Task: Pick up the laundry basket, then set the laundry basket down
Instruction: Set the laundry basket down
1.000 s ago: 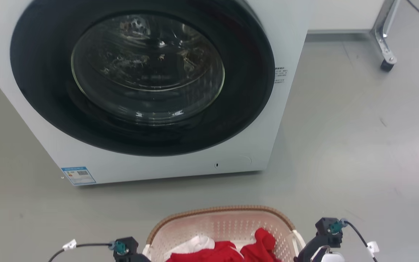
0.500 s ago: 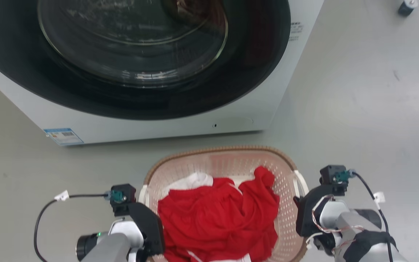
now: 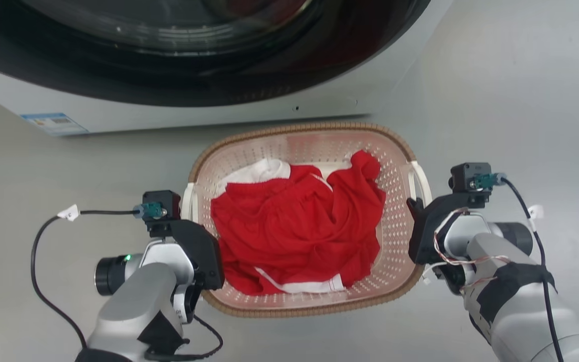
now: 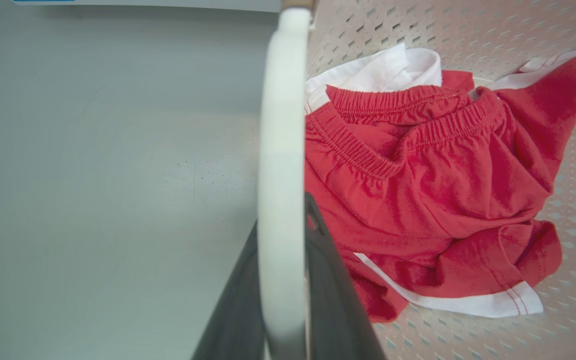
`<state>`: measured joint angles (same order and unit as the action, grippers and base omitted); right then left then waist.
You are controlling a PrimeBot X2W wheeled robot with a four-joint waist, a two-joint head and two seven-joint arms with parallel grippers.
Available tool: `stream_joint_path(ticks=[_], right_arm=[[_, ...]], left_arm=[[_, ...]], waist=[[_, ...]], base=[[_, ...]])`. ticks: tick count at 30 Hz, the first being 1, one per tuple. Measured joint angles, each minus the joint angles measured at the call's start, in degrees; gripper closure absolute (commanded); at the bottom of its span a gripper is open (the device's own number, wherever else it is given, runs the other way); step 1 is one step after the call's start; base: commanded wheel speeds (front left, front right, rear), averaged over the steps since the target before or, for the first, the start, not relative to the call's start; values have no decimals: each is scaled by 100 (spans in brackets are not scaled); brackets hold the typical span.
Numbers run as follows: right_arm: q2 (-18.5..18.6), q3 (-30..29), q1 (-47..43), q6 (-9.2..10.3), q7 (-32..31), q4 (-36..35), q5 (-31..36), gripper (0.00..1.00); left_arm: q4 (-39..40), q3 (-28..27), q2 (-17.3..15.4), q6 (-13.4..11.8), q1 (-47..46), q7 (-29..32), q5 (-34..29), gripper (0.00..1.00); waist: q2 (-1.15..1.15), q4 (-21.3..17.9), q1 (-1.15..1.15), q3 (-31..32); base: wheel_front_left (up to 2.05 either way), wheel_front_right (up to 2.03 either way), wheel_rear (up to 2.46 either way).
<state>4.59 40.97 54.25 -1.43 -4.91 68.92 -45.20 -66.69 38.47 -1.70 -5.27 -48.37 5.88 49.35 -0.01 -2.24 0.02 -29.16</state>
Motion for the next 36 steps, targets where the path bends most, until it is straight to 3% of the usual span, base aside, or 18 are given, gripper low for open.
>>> stream_joint_path(ticks=[15, 36], right_arm=[[16, -13, 583, 35, 359, 33, 90, 100], [32, -23, 1020, 40, 832, 111, 152, 100]], left_arm=[[-146, 20, -1, -27, -641, -450, -155, 100], [-283, 32, 14, -34, -1153, -981, -313, 100]], waist=[[0, 19, -1, -1136], [0, 58, -1, -2024]], base=[[0, 0, 0], [0, 0, 0]])
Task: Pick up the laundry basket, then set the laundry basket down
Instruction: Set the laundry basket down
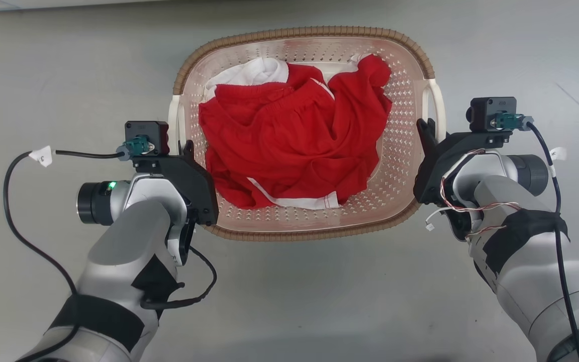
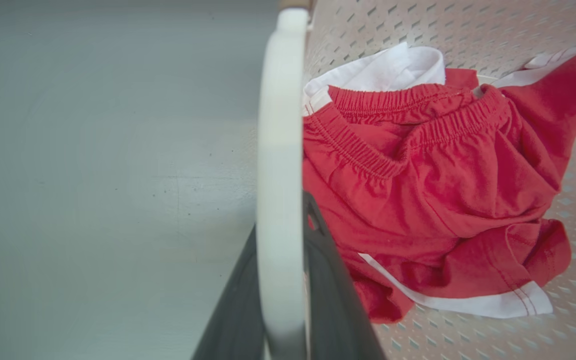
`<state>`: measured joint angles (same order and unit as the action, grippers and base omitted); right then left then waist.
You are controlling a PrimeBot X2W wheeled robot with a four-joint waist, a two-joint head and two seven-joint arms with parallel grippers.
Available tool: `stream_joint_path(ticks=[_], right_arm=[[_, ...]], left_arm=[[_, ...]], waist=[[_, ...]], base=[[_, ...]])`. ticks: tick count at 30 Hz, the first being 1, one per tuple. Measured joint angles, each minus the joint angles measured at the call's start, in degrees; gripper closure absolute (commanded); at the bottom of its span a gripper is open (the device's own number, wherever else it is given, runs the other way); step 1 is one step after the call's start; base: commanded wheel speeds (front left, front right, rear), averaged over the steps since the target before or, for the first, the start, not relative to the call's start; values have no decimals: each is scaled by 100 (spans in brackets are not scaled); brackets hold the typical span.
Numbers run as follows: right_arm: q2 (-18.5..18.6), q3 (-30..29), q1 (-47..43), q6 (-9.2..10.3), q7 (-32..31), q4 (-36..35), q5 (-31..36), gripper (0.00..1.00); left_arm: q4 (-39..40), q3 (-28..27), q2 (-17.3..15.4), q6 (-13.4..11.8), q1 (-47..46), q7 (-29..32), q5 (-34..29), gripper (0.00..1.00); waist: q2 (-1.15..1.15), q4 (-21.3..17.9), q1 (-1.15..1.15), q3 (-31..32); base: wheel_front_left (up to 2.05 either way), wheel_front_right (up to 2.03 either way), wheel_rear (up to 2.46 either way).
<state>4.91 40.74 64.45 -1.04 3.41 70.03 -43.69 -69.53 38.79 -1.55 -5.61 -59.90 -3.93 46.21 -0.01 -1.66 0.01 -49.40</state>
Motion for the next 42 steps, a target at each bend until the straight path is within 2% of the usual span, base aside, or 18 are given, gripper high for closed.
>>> stream_joint_path(ticks=[12, 13, 15, 16, 17, 18, 19, 20, 21, 22, 32, 42], right_arm=[[5, 4, 59, 0, 179, 81, 41, 100], [5, 4, 69, 0, 181, 87, 42, 95], [4, 3, 77, 0, 224, 96, 45, 11], [7, 2, 82, 2, 233, 104, 45, 0], [12, 0, 86, 5, 252, 116, 45, 0], [27, -1, 88, 11, 270, 135, 45, 0], [58, -2, 92, 10, 272, 146, 45, 0], [70, -3, 100, 10, 275, 155, 45, 0], [73, -3, 105, 10, 276, 160, 45, 0], [71, -3, 108, 10, 280, 165, 45, 0], [68, 3, 103, 9, 374, 232, 45, 0], [35, 9, -2, 1, 433, 267, 38, 0]], left_arm=[[-78, 14, 52, 0, -74, -198, -1, 100], [-85, 16, 55, 0, -74, -220, -1, 100], [-90, 18, 58, 0, -80, -231, -1, 100], [-93, 18, 58, 0, -83, -236, -1, 100], [-101, 16, 58, 0, -89, -252, -1, 91], [-115, 16, 55, -1, -92, -267, -1, 67], [-137, 16, 45, -21, -93, -278, -1, 53], [-154, 16, 32, -42, -93, -286, -1, 24], [-164, 15, 20, -44, -95, -301, -1, 5], [-179, 14, 3, -44, -98, -312, -1, 0], [-232, 14, -20, -44, -92, -383, 5, 0], [-271, 5, -16, 37, 57, -477, 69, 0]], waist=[[1, 23, -1, -198], [1, 25, -1, -204], [1, 32, -1, -216], [1, 34, -1, -220], [1, 36, -1, -223], [1, 38, -1, -225], [1, 40, -1, -227], [1, 43, -1, -229], [1, 45, -1, -229], [1, 48, -1, -228], [1, 80, -1, -108], [1, 106, -1, 305]], base=[[0, 0, 0], [0, 0, 0], [0, 0, 0], [0, 0, 0], [0, 0, 0], [0, 0, 0], [0, 0, 0], [0, 0, 0], [0, 0, 0], [0, 0, 0], [0, 0, 0], [0, 0, 0]])
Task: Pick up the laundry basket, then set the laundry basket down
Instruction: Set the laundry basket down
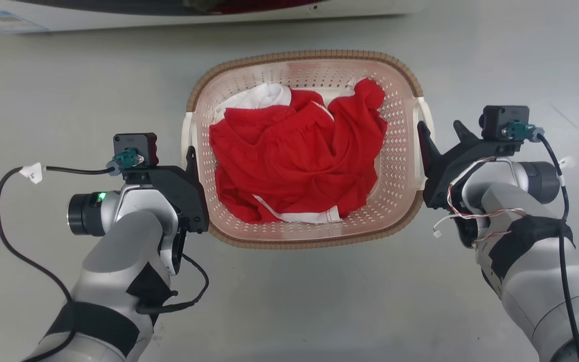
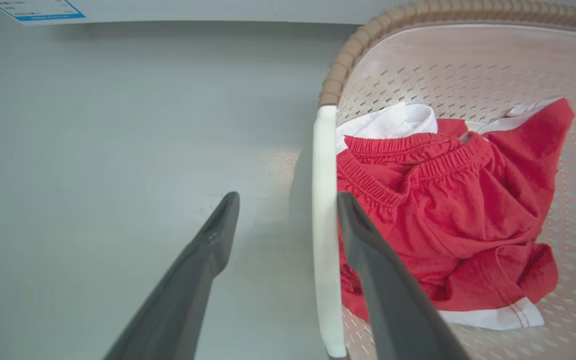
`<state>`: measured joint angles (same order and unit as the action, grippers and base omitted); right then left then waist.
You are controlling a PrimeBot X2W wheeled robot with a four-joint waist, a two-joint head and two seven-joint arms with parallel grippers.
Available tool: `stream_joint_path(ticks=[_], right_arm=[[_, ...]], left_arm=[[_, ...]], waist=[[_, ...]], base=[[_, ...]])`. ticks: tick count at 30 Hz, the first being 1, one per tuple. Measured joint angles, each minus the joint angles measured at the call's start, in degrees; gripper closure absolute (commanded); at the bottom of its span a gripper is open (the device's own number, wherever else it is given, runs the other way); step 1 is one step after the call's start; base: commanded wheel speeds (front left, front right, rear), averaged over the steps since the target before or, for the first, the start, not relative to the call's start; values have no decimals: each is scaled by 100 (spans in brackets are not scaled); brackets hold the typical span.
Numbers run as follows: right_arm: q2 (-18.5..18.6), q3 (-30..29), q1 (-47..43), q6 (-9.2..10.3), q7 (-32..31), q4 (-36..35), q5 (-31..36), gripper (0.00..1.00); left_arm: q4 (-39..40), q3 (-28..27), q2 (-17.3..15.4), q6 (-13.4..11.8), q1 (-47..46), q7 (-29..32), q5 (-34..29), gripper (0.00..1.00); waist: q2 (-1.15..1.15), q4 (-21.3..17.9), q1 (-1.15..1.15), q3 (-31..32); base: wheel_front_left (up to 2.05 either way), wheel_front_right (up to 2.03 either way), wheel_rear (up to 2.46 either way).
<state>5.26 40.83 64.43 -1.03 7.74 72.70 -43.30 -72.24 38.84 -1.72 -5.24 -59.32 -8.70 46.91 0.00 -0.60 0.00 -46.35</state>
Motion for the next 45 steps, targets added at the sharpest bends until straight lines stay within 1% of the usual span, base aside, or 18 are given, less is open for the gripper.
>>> stream_joint_path(ticks=[3, 10, 13, 22, 23, 33, 34, 38, 45], right_arm=[[-13, 4, -115, -16, 51, 13, -2, 0], [-32, -18, -328, -152, 268, 29, -35, 0], [-34, -59, -446, -185, 355, 33, -71, 0], [-2, -154, -840, -237, 555, 43, -138, 0], [-2, -163, -951, -250, 600, 43, -147, 0], [-2, -207, -1495, -253, 654, -103, -146, 0], [-2, -207, -1495, -253, 654, -103, -146, 0], [4, -279, -1752, -247, 654, -301, -140, 0], [46, -393, -2281, -118, 654, -714, -41, 0]], left_arm=[[-1, -1, 0, 29, 43, -40, 21, 0], [-15, -7, 1, 167, 287, -207, 55, 0], [-29, 3, 2, 180, 400, -268, 55, 0], [-57, 52, 2, 277, 770, -460, 48, 0], [-59, 69, 1, 279, 848, -472, 37, 0], [18, 48, -30, 279, 1334, -560, -10, 0], [18, 48, -30, 279, 1334, -560, -10, 0], [200, -30, -86, 271, 1562, -560, -11, 0], [641, -171, -204, 163, 2008, -561, -105, 0]], waist=[[0, 12, 0, 172], [0, 37, 0, 655], [0, 42, 0, 887], [0, 38, -1, 1621], [0, 35, -1, 1789], [0, 9, -1, 2624], [0, 9, -1, 2624], [1, -8, 0, 2945], [0, -31, -1, 3472]], base=[[0, 0, 0], [0, 0, 0], [0, 0, 0], [0, 0, 0], [0, 0, 0], [0, 0, 0], [0, 0, 0], [0, 0, 0], [0, 0, 0]])
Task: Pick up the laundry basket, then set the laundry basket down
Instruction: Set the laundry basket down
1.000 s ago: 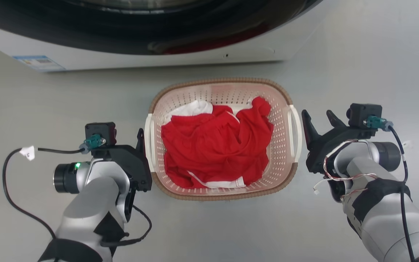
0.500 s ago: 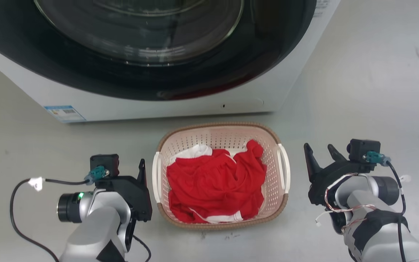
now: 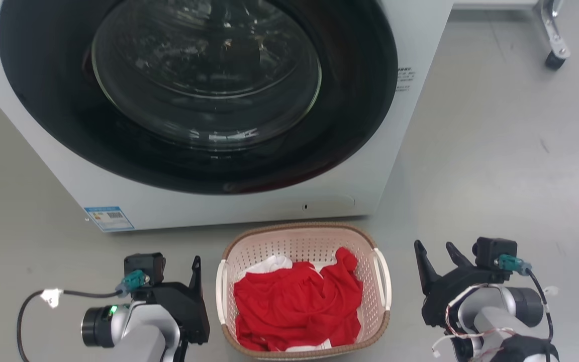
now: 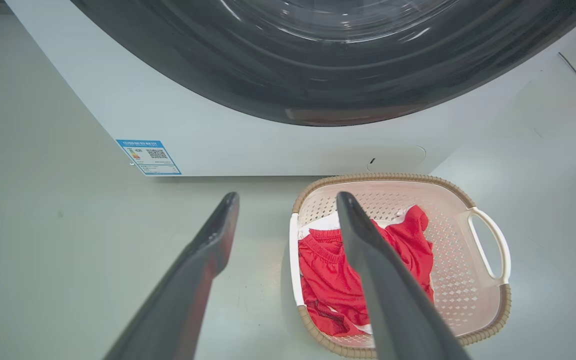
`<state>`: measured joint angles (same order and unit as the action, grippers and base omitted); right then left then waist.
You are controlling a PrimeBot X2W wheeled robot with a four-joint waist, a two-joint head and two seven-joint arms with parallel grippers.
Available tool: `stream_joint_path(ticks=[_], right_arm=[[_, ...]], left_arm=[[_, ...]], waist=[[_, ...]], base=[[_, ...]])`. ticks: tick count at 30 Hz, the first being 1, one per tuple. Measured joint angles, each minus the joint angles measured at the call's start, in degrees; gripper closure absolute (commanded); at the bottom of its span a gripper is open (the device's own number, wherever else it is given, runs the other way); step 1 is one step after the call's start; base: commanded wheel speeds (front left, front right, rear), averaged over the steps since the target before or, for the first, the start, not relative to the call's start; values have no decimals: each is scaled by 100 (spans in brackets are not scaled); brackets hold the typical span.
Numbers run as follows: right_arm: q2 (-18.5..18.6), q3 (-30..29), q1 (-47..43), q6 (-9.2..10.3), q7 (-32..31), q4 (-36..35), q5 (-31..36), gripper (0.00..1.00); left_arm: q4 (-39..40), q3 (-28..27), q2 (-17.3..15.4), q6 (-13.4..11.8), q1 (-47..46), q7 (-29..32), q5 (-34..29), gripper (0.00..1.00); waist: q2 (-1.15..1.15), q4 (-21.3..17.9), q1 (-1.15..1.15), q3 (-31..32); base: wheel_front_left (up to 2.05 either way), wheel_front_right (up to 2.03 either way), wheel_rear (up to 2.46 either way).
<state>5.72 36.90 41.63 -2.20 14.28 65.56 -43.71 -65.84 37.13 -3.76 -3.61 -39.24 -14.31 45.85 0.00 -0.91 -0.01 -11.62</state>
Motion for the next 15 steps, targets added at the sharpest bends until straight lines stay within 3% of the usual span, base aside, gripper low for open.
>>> stream_joint_path(ticks=[15], right_arm=[[305, -130, -1328, 512, 0, -1263, 552, 0]], left_arm=[[1339, -259, -261, -245, 1362, 0, -491, 0]], waist=[[0, -23, 0, 933]], base=[[0, 0, 0]])
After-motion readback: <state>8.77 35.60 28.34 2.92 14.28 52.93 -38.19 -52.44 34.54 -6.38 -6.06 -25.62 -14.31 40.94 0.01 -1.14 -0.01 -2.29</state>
